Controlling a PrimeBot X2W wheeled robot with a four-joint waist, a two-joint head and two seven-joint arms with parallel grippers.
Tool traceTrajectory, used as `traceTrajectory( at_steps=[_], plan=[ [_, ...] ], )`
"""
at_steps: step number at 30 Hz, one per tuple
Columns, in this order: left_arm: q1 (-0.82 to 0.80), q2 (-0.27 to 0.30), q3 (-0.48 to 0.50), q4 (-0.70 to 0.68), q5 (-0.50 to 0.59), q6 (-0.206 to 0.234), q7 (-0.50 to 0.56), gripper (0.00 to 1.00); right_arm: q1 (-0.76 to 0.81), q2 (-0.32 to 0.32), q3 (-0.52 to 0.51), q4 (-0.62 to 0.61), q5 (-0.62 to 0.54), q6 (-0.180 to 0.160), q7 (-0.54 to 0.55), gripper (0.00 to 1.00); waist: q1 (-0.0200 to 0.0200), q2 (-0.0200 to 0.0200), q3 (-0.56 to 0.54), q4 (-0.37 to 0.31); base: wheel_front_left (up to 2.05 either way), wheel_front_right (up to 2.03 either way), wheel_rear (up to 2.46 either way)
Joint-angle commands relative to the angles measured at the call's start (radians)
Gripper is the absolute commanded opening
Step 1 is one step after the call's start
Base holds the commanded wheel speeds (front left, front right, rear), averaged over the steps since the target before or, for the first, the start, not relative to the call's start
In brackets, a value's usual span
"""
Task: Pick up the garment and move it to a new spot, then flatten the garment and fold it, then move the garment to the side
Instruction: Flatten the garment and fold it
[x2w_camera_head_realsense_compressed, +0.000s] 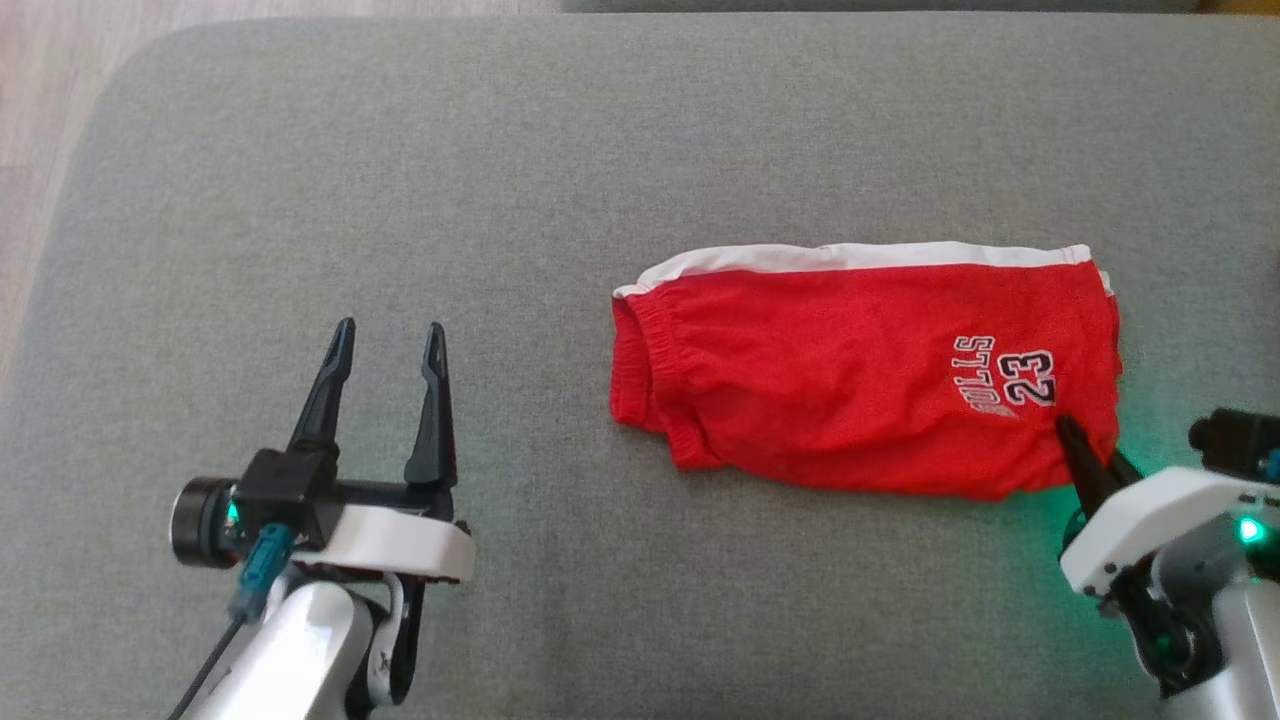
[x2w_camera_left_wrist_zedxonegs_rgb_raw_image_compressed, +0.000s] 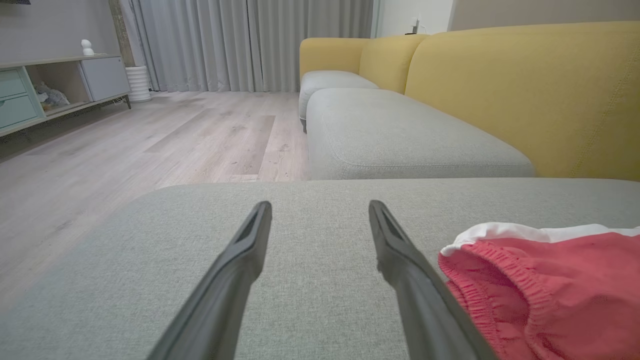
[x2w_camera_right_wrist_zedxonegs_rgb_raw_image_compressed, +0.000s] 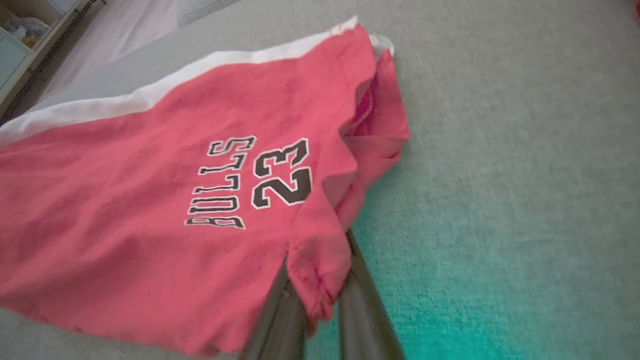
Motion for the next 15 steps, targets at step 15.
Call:
traceTrajectory(
  at_steps=[15],
  plan=[
    [-0.022,0.015,0.021,-0.03,-0.014,-0.003,0.004,1.0,-0.194,0.048,0.518,-0.233,-0.001,-0.002,0.055,0.0,0.0001,0.0,-0.013,0.048,0.0,0.0,0.0]
  ],
)
